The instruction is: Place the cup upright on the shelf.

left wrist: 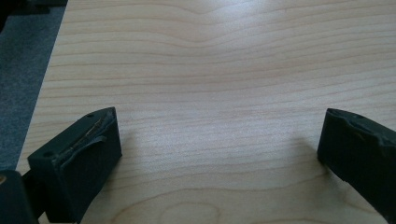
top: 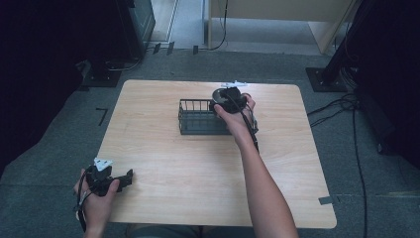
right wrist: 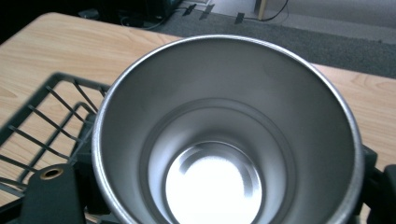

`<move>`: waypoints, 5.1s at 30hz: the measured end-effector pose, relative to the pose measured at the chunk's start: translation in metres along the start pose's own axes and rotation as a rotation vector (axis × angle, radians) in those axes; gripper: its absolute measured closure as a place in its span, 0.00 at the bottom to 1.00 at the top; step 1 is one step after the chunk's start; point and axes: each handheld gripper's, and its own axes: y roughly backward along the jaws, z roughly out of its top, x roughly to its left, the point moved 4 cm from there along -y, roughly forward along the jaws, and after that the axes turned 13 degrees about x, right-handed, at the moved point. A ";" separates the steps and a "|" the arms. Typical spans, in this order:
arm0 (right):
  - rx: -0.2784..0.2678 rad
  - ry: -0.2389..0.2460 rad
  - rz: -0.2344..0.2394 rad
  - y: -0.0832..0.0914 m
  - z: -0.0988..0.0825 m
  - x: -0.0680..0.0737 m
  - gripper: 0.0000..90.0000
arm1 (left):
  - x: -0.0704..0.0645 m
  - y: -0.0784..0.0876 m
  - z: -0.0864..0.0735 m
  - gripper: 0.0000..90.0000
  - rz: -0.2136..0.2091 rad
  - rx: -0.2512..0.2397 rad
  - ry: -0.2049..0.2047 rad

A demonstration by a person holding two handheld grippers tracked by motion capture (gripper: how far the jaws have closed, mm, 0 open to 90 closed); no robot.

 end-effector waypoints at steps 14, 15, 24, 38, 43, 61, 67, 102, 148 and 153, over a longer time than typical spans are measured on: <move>0.048 -0.008 -0.017 -0.019 -0.015 -0.002 0.20 | 0.000 0.000 0.000 0.00 0.000 0.000 0.000; 0.051 -0.004 -0.018 -0.019 -0.015 -0.001 0.20 | 0.000 0.000 0.000 0.00 0.000 0.000 0.000; 0.066 0.010 -0.030 -0.023 -0.019 0.000 0.19 | 0.000 0.000 0.000 0.00 0.000 0.000 -0.001; 0.059 0.025 0.025 -0.007 -0.015 -0.001 0.06 | 0.000 0.000 0.000 0.00 0.001 0.000 -0.001; 0.045 0.046 0.022 0.010 -0.015 -0.002 0.05 | 0.000 0.000 0.000 0.00 0.001 0.000 -0.001; -0.004 0.007 0.011 0.054 -0.041 -0.040 0.04 | 0.000 0.000 0.000 0.00 0.001 0.000 -0.001; -0.007 -0.013 -0.001 0.062 -0.055 -0.054 0.04 | 0.000 0.000 0.000 0.00 0.001 0.000 -0.001; 0.009 -0.164 -0.064 0.079 -0.163 -0.125 0.05 | 0.000 0.000 0.000 0.00 0.001 0.000 -0.003; 0.065 -0.297 -0.169 0.094 -0.284 -0.191 0.05 | 0.000 0.000 0.000 0.00 0.001 0.000 -0.003; 0.067 -0.271 -0.205 0.097 -0.291 -0.191 0.05 | 0.000 0.000 0.000 0.00 0.001 0.000 -0.003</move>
